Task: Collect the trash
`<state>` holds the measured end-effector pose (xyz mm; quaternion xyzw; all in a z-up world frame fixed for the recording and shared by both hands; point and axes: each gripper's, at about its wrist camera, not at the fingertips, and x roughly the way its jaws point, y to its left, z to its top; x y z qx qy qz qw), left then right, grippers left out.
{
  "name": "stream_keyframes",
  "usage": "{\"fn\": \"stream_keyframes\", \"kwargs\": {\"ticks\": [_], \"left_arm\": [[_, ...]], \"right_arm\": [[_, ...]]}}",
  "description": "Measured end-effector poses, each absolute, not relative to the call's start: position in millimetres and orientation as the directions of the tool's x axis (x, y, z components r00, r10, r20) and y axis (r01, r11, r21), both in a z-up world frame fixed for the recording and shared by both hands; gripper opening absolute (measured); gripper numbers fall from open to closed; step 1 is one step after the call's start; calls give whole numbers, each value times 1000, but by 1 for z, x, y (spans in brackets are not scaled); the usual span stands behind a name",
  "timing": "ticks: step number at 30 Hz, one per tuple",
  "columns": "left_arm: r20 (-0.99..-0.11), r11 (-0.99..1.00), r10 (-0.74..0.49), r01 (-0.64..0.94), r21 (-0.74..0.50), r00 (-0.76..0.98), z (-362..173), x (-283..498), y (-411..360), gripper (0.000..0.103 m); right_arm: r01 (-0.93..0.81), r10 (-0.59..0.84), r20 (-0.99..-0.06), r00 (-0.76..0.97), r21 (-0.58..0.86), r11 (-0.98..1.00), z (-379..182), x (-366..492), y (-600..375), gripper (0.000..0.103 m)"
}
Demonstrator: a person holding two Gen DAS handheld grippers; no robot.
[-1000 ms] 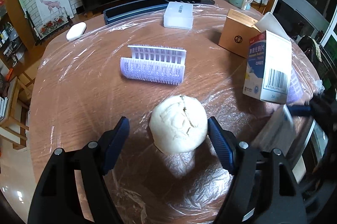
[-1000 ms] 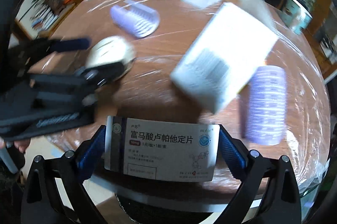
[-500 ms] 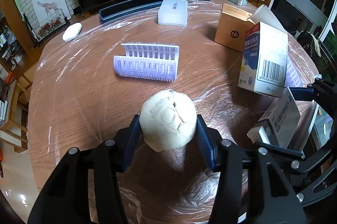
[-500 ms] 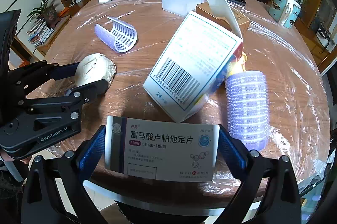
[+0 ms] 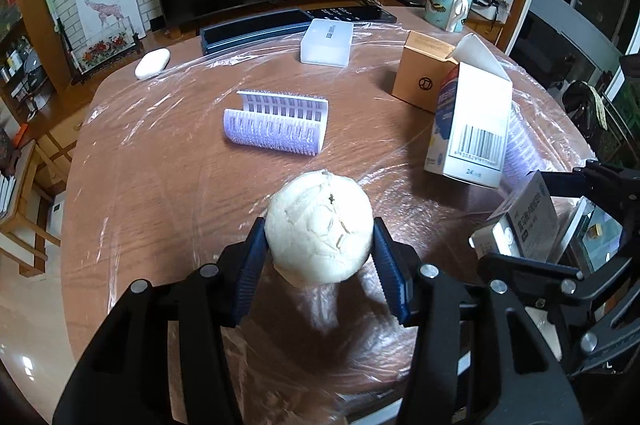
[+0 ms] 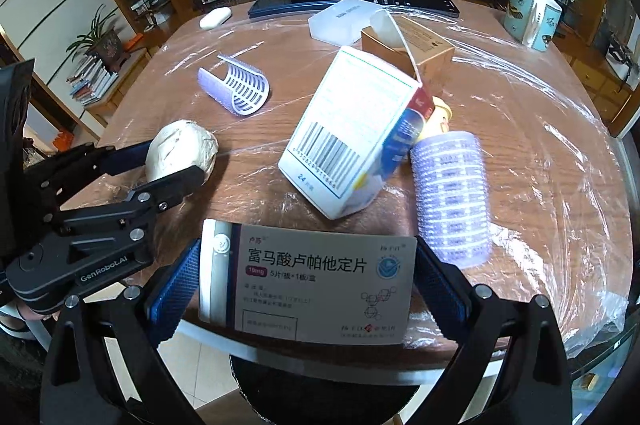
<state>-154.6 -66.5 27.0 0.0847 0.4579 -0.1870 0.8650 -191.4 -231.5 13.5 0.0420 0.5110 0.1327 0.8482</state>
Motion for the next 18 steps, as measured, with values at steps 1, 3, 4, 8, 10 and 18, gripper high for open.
{"fn": "stream_keyframes", "kwargs": {"ticks": [1, 3, 4, 8, 10, 18], "left_arm": [[-823, 919, -247, 394, -30, 512, 28, -157, -66, 53], [-822, 922, -247, 384, -38, 513, 28, -160, -66, 53], [-822, 924, -247, 380, -40, 513, 29, -162, -66, 53], [-821, 927, -242, 374, -38, 517, 30, -170, -70, 53], [-819, 928, -234, 373, -27, 524, 32, -174, -73, 53], [-811, 931, -239, 365, -34, 534, 39, -193, -79, 53]], "right_arm": [[-182, 275, -853, 444, 215, 959, 14, -193, -234, 97], [-180, 278, -849, 450, 219, 959, 16, -196, -240, 97], [-180, 280, -847, 452, 221, 958, 17, -196, -242, 97], [-181, 294, -838, 460, 235, 955, 20, -203, -252, 97], [-181, 299, -834, 464, 241, 953, 22, -208, -257, 97], [-186, 325, -820, 471, 269, 945, 27, -226, -277, 97]]}}
